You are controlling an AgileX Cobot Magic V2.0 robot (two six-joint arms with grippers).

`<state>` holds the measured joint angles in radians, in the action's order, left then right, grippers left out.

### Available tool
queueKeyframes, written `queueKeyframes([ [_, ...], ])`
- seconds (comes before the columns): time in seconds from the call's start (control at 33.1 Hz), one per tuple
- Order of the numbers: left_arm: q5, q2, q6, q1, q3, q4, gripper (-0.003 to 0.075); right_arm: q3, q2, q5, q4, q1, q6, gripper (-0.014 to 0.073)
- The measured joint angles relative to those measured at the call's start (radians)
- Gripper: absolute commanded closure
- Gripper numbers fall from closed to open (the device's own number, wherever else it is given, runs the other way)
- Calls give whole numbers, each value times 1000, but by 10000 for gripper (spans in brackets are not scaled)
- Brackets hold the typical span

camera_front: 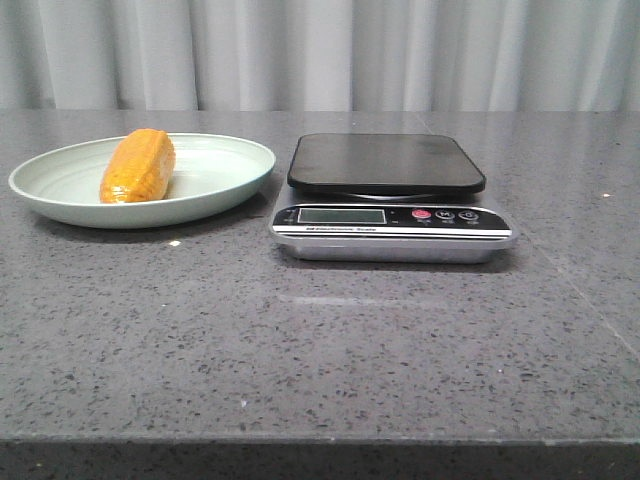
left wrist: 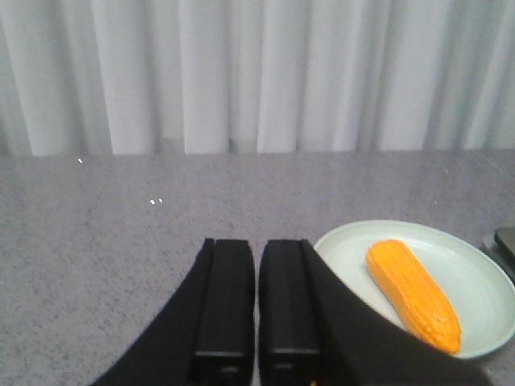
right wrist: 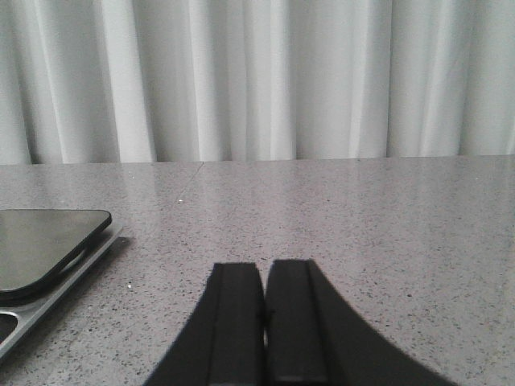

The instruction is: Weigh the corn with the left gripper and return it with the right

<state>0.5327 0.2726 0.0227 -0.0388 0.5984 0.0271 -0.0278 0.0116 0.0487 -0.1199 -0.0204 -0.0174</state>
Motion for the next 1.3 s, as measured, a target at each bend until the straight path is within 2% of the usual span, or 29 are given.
queueKeyframes([
  [0.24,50,67,0,28,-26,-27,569,0,0,0,0,0,0,433],
  [0.33,61,86,0,28,-26,-40,529,0,0,0,0,0,0,433],
  [0.57,93,166,2,28,35,-59,192,0,0,0,0,0,0,433],
  [0.67,93,207,2,28,61,-73,123,0,0,0,0,0,0,433],
  [0.88,108,355,-12,42,144,-136,118,0,0,0,0,0,0,433],
  [1.15,108,650,-23,159,273,-178,121,0,0,0,0,0,0,433],
  [1.3,106,841,53,236,359,-127,121,0,0,0,0,0,0,433],
])
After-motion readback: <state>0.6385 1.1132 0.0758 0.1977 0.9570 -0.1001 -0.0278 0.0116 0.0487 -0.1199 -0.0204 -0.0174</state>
